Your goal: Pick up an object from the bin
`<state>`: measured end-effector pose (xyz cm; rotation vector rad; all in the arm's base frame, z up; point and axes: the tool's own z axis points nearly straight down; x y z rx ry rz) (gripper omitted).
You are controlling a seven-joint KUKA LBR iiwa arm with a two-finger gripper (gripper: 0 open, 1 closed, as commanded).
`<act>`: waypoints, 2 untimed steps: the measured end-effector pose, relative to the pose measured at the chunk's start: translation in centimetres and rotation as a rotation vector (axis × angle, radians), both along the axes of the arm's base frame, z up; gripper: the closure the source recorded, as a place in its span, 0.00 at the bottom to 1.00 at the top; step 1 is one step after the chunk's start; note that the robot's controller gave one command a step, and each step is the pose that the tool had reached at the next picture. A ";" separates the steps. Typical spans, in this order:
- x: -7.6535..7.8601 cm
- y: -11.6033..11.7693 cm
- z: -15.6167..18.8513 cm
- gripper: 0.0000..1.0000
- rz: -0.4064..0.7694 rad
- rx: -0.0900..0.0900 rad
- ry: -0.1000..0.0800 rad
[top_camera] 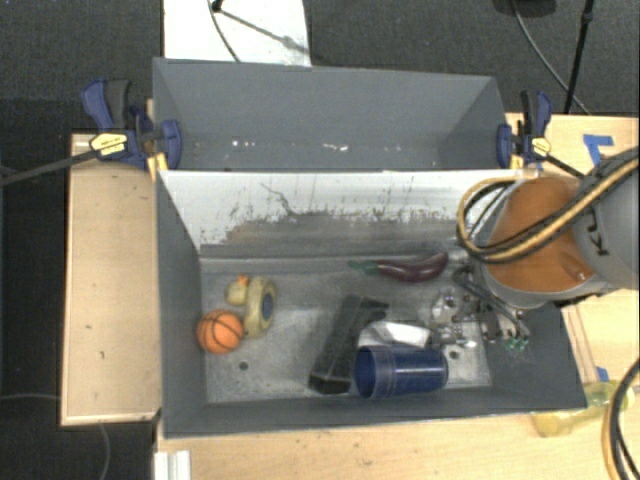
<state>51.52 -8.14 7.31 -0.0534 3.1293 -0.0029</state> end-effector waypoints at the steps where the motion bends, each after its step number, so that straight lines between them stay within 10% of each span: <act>1: -0.2 0.0 -0.1 0.00 0.005 0.000 0.007; 2: 0.0 0.0 0.0 1.00 0.010 0.000 0.000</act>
Offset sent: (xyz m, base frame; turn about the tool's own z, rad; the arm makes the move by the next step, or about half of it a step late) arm 0.0000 0.0000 0.0000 0.0000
